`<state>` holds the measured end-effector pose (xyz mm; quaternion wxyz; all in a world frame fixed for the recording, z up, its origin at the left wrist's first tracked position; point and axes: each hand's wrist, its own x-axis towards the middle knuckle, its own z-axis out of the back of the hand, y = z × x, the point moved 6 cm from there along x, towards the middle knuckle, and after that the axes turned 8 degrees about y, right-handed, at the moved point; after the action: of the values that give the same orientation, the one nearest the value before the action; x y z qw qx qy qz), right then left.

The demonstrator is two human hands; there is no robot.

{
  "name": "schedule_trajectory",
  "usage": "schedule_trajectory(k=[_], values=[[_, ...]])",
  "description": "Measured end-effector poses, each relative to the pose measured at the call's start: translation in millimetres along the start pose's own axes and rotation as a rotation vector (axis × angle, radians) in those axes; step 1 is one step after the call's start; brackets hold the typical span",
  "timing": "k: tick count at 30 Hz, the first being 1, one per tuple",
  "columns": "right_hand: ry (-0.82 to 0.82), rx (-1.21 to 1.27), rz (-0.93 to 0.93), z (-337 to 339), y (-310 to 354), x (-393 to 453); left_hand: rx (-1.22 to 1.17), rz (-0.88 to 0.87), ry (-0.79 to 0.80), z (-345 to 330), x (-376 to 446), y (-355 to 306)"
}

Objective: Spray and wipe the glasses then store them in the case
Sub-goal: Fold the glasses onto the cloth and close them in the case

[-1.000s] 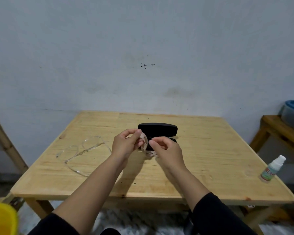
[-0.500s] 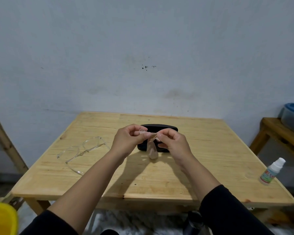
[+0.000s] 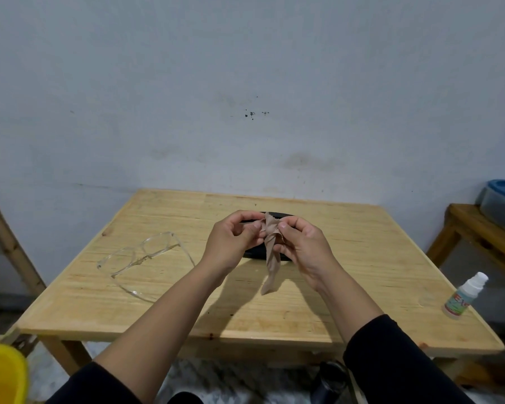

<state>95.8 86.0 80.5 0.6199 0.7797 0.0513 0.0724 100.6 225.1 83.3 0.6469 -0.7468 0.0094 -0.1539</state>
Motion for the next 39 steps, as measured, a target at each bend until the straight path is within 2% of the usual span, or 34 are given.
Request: schedule_trajectory(k=[4, 7, 11, 17, 31, 39], values=[[0.008, 0.002, -0.012, -4.2, -1.2, -0.6, 0.004, 0.017, 0.015, -7.6, 0.1, -0.5], [0.02, -0.004, -0.025, -3.2, -2.0, -0.9, 0.104, 0.026, -0.028, -3.8, 1.4, -1.8], [-0.056, -0.019, -0.026, 12.7, -0.5, -1.9, 0.194, 0.026, -0.121, 17.6, 4.7, -3.3], [-0.096, -0.045, -0.029, 23.9, 5.7, -1.1, 0.191, 0.024, -0.141, 35.5, 6.6, -8.0], [-0.121, -0.343, 0.016, 51.5, 54.5, 4.9, 0.479, -0.095, -0.211, 61.1, 12.3, -48.2], [-0.247, -0.501, 0.077, 69.3, 69.8, 18.7, 0.638, -0.164, -0.286, 47.8, 32.8, -61.6]])
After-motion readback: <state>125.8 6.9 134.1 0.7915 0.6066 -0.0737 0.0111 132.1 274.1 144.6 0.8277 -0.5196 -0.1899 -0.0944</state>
